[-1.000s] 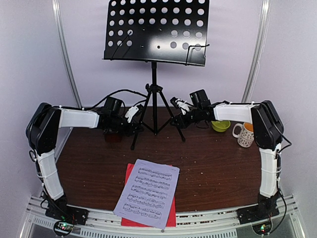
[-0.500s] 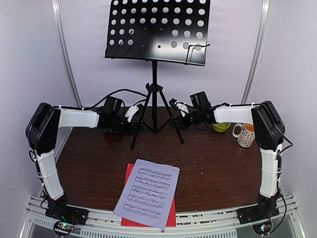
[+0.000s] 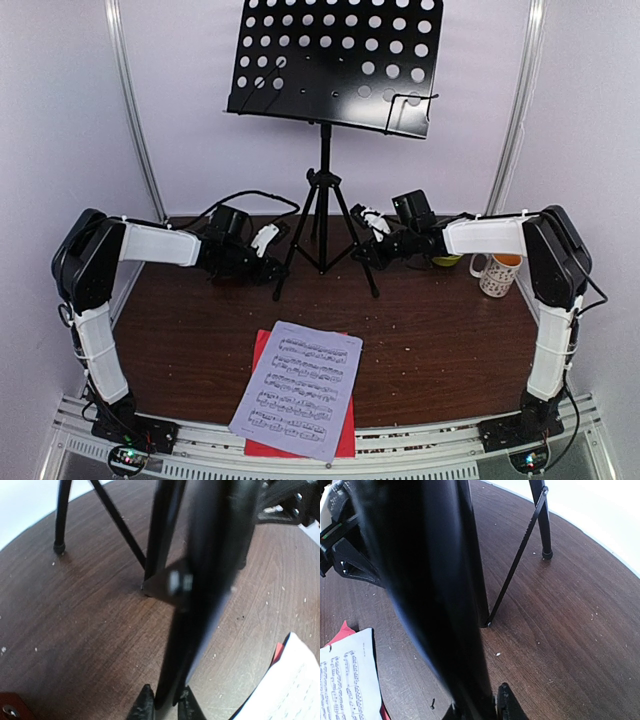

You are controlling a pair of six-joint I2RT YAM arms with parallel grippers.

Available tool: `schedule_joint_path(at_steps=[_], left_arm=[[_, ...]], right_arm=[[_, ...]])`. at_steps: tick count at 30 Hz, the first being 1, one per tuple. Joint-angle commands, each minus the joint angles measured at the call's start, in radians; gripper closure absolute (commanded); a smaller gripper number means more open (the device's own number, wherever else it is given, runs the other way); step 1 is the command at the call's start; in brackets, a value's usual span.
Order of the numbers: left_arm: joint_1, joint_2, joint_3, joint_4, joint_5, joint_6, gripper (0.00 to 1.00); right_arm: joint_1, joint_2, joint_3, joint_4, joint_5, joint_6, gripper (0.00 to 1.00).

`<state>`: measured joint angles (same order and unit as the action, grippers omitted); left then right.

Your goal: Set up the instrument practice props

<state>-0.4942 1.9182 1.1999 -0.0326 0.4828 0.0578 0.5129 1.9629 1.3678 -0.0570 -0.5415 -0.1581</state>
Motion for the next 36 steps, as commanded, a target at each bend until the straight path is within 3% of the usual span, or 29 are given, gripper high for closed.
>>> schedule_joint_path(at_steps=[1, 18, 25, 36], left_arm=[[0.008, -0.024, 0.004, -0.015, -0.014, -0.008, 0.97], [0.058, -0.115, -0.163, -0.107, 0.008, -0.004, 1.00], [0.095, -0.176, -0.214, -0.182, -0.004, 0.063, 1.00], [0.135, -0.258, -0.295, -0.141, -0.002, -0.002, 1.00]], right_arm=[[0.003, -0.063, -0.009, -0.044, 0.022, 0.087, 1.00], [0.003, -0.137, -0.071, -0.273, 0.113, 0.083, 1.00], [0.003, -0.197, -0.155, -0.295, 0.142, 0.087, 1.00], [0.001, -0.238, -0.225, -0.415, 0.208, 0.032, 1.00]])
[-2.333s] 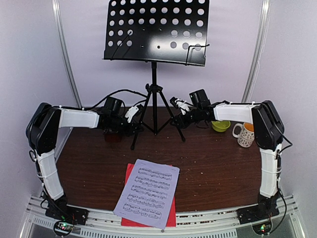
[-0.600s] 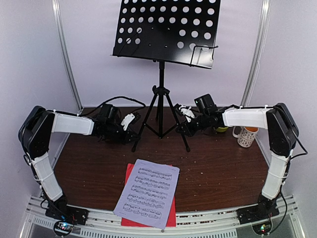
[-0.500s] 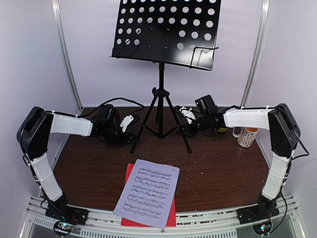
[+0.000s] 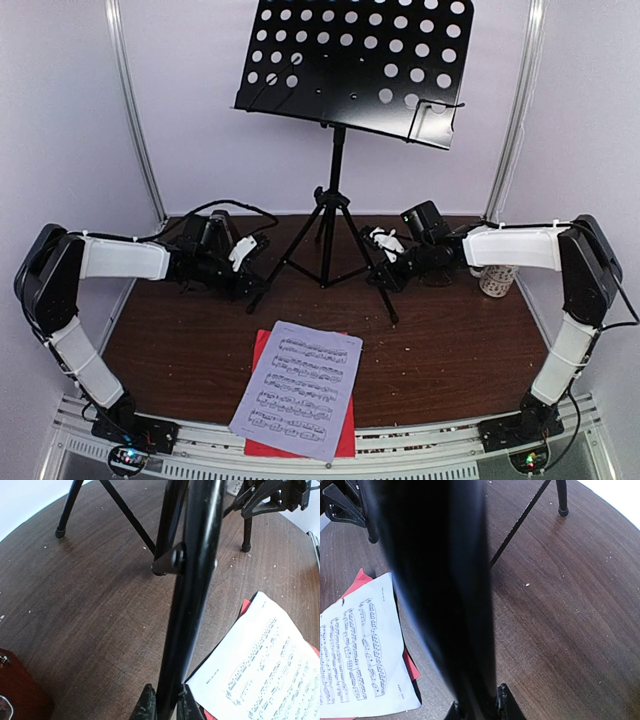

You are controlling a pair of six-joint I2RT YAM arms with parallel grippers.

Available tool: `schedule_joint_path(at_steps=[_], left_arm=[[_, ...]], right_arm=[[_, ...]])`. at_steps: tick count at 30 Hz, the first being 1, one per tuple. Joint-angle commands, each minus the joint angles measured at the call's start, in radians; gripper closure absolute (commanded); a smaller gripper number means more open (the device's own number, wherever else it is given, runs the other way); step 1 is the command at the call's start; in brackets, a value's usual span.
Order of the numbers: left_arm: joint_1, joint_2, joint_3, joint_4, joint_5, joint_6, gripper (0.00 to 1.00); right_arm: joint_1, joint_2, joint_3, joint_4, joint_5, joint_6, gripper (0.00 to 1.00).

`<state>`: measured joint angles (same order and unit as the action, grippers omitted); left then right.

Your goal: Set up the instrument practice props

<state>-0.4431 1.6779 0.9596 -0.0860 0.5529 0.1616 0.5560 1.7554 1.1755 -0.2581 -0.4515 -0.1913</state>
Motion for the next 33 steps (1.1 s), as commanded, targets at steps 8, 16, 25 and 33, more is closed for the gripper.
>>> schedule_joint_path(at_steps=[8, 16, 25, 33], left_arm=[[0.091, 0.010, -0.089, -0.040, -0.088, -0.144, 1.00], [0.074, 0.073, 0.008, -0.043, -0.094, -0.134, 1.00], [0.034, 0.098, 0.013, -0.048, -0.117, -0.130, 1.00], [-0.017, 0.065, -0.059, -0.031, -0.152, -0.245, 1.00]], right_arm=[[-0.037, 0.010, 0.023, -0.237, 0.138, 0.078, 1.00], [-0.026, 0.100, 0.196, -0.212, 0.213, 0.102, 1.00], [-0.018, 0.148, 0.247, -0.189, 0.246, 0.067, 0.99], [-0.006, 0.139, 0.241, -0.181, 0.254, 0.055, 0.97]])
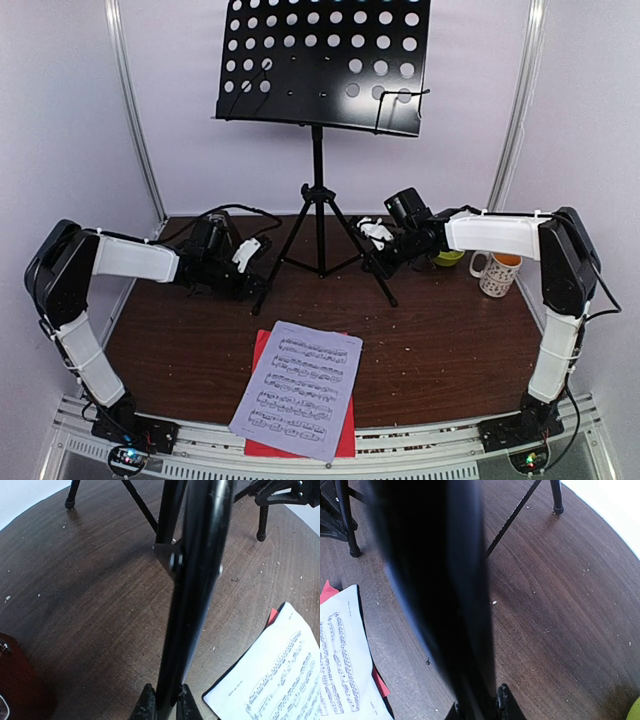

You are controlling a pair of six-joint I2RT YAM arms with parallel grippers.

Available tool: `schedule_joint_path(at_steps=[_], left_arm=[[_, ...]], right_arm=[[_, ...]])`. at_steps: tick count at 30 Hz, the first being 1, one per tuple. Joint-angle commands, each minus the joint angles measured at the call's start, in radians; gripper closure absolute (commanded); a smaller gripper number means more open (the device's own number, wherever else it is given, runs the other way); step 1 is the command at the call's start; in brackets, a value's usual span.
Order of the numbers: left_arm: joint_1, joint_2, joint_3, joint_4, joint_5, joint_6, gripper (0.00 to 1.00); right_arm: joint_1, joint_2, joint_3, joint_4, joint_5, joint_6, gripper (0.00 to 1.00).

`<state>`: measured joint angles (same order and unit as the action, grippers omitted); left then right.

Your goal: Set up the instrument practice props

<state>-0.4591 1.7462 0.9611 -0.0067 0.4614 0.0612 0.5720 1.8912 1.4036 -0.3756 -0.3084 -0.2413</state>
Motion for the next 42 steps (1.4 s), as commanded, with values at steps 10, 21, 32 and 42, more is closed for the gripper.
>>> schedule_joint_path(at_steps=[10, 21, 32, 42], left_arm=[[-0.009, -0.135, -0.211, -0.052, -0.135, -0.305, 1.00], [-0.079, -0.312, -0.387, -0.050, -0.210, -0.388, 1.00], [-0.158, -0.488, -0.544, 0.006, -0.278, -0.522, 1.00], [-0.202, -0.508, -0.569, 0.030, -0.265, -0.557, 1.00]], right_arm=[[0.019, -0.063, -0.079, -0.016, 0.078, 0.108, 0.97], [0.061, -0.124, -0.155, -0.025, 0.099, 0.097, 0.99], [0.088, -0.184, -0.271, 0.013, 0.106, 0.148, 0.95], [0.091, -0.222, -0.325, 0.034, 0.194, 0.184, 0.90]])
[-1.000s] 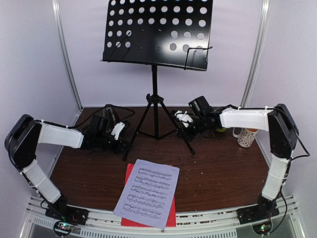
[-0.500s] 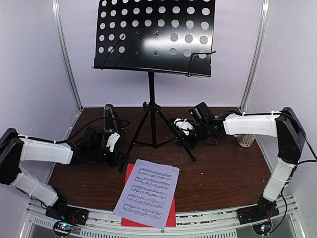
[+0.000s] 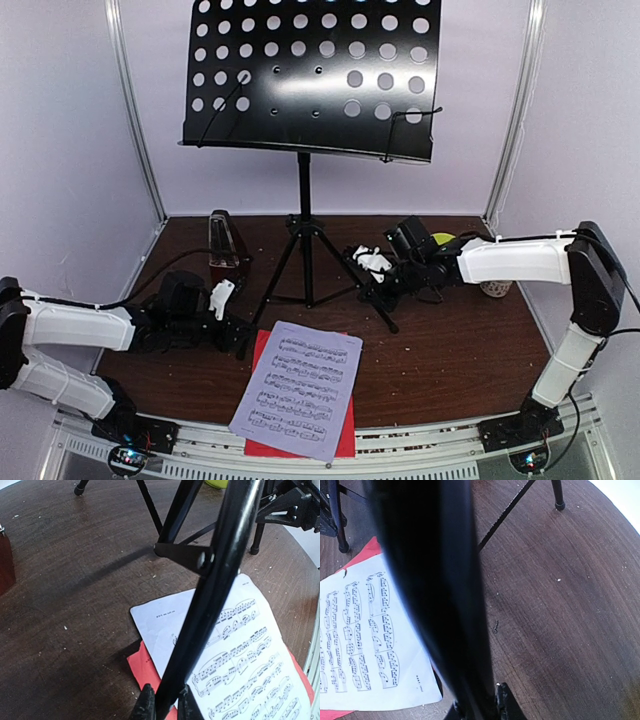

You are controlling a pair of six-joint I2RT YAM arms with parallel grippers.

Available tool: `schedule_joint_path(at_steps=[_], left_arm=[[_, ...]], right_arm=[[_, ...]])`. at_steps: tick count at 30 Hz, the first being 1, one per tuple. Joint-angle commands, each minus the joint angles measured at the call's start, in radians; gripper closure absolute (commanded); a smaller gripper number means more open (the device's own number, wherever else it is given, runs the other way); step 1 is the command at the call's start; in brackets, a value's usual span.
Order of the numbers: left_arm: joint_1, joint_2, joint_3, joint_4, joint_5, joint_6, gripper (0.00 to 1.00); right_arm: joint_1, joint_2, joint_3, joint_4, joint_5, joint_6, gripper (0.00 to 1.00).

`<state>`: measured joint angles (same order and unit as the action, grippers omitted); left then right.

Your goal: Set up the instrument practice props

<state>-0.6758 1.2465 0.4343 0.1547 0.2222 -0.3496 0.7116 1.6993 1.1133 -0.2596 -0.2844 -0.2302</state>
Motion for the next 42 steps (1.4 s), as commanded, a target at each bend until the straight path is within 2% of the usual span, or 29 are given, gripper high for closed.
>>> schedule_joint_path(at_steps=[1, 2, 6, 9, 13, 16, 18, 21, 23, 25, 29, 30, 32, 34, 38, 42], left_arm=[[0.014, -0.005, -0.040, -0.133, -0.023, -0.146, 1.00], [0.015, -0.001, -0.040, -0.130, -0.021, -0.147, 0.99], [0.014, 0.019, -0.022, -0.141, -0.009, -0.173, 0.74], [0.014, -0.022, -0.018, -0.162, -0.027, -0.217, 0.58], [0.014, -0.132, -0.015, -0.215, -0.056, -0.270, 0.42], [0.015, -0.224, 0.016, -0.343, -0.101, -0.286, 0.32], [0.014, -0.288, 0.032, -0.427, -0.127, -0.310, 0.19], [0.017, -0.408, 0.026, -0.519, -0.171, -0.402, 0.05], [0.018, -0.499, 0.005, -0.550, -0.177, -0.465, 0.03], [0.022, -0.587, -0.029, -0.549, -0.137, -0.497, 0.02], [0.021, -0.732, -0.065, -0.644, -0.160, -0.544, 0.02], [0.021, -0.774, -0.072, -0.668, -0.177, -0.562, 0.02], [0.022, -0.862, -0.089, -0.697, -0.188, -0.594, 0.02], [0.022, -0.897, -0.112, -0.701, -0.167, -0.617, 0.02], [0.021, -0.860, -0.143, -0.701, -0.102, -0.645, 0.02], [0.020, -0.796, -0.137, -0.658, -0.079, -0.640, 0.02]], right_arm=[[-0.049, -0.029, -0.035, -0.081, 0.179, 0.171, 0.86], [-0.049, -0.026, -0.031, -0.080, 0.185, 0.168, 0.82], [-0.048, -0.011, 0.004, -0.111, 0.181, 0.169, 0.62], [-0.042, -0.044, 0.019, -0.113, 0.169, 0.179, 0.48], [-0.035, -0.118, 0.039, -0.137, 0.172, 0.192, 0.41], [-0.034, -0.196, 0.017, -0.123, 0.184, 0.216, 0.34], [-0.034, -0.258, -0.012, -0.105, 0.192, 0.229, 0.32], [-0.034, -0.378, -0.083, -0.050, 0.218, 0.263, 0.19], [-0.035, -0.463, -0.150, 0.030, 0.191, 0.317, 0.02], [-0.035, -0.547, -0.246, 0.136, 0.162, 0.407, 0.00], [-0.034, -0.634, -0.365, 0.236, -0.058, 0.525, 0.00], [-0.028, -0.623, -0.362, 0.208, -0.081, 0.596, 0.00], [0.017, -0.580, -0.339, 0.141, -0.154, 0.634, 0.00], [0.156, -0.560, -0.332, 0.096, -0.102, 0.600, 0.00], [0.292, -0.456, -0.329, 0.116, -0.092, 0.635, 0.00], [0.384, -0.284, -0.248, 0.108, -0.092, 0.631, 0.00]])
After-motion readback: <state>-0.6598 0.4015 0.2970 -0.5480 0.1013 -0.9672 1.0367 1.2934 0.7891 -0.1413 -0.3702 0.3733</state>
